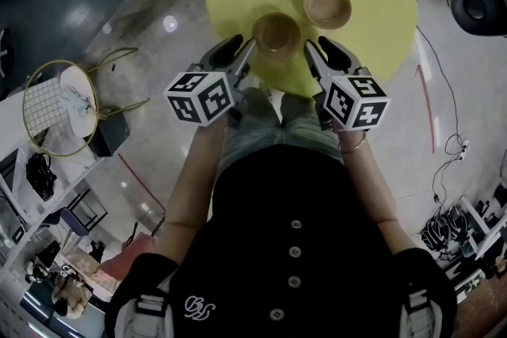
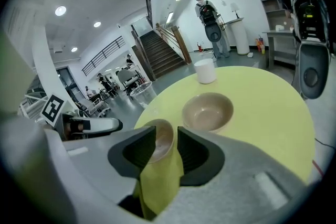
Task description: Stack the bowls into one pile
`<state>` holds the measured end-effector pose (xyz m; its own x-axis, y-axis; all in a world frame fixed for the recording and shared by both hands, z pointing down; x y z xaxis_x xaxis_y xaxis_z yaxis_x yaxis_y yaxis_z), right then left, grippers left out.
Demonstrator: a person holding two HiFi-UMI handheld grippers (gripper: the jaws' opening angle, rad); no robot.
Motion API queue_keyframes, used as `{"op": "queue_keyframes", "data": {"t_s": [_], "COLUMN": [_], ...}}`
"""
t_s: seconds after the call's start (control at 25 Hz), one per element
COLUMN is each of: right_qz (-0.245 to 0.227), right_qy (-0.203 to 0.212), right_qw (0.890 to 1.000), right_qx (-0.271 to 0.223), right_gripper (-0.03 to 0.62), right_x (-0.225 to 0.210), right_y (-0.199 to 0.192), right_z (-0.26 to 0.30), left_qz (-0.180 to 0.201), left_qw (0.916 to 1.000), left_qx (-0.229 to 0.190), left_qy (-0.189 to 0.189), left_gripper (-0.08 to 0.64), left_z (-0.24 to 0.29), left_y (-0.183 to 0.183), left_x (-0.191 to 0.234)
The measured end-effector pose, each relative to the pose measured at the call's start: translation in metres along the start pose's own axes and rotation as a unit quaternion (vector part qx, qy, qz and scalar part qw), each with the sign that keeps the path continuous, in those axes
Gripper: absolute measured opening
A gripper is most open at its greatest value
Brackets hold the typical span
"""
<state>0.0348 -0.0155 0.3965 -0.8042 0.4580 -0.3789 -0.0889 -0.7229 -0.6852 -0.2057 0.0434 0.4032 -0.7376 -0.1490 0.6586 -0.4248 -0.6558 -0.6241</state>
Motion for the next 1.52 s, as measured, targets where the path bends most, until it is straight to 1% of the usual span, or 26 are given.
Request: {"op": "queue_keyframes", "data": {"t_s": [0.24,0.64,1.04,1.12,1.28,1.44,1.52], "right_qz": [0.023,0.048,0.055,0.058,0.066,0.063,0.065], "right_qy": [-0.012,-0.024,-0.023,-0.017,0.012,0.016,0.021], "right_qw": [1.0,0.998,0.998,0.998,0.997,0.997,0.997], "right_qx": [0.011,0.031,0.032,0.035,0.043,0.046,0.045], "right_gripper": [0.117,0.117,0.117,0.117,0.115,0.114,0.1], "right_x": [0.004,0.01,0.003,0.002,0.0,0.001,0.001], "right_y": [-0.018,-0.04,-0.036,-0.036,-0.037,-0.038,-0.037], "right_z": [0.004,0.021,0.037,0.04,0.043,0.043,0.044], "left_qz": [-0.006,-0.012,-0.008,-0.011,-0.013,-0.018,-0.02], "left_qw": [0.9998,0.9979,0.9976,0.9975,0.9977,0.9975,0.9973], "left_qx": [0.019,0.057,0.064,0.065,0.061,0.06,0.062], "left_qy": [0.0,-0.027,-0.027,-0.026,-0.027,-0.034,-0.033], "left_gripper": [0.137,0.137,0.137,0.137,0.137,0.137,0.137], "left_z": [-0.001,0.017,0.032,0.034,0.039,0.04,0.041], "left_y": [-0.008,-0.018,-0.02,-0.021,-0.022,-0.022,-0.023], "left_x": [0.015,0.026,0.03,0.032,0.032,0.032,0.032]}}
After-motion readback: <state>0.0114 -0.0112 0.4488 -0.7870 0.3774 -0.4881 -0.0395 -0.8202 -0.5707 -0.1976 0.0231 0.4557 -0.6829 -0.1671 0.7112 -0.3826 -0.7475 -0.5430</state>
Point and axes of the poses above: the fingertips, and each gripper's own axes: z forward along the fingers, x to its left, y out of its top, the point moved 10 cm from there along -z, backward along the fingers, and after that the axes turned 7 degrees about -y, right-handed, at the moved point
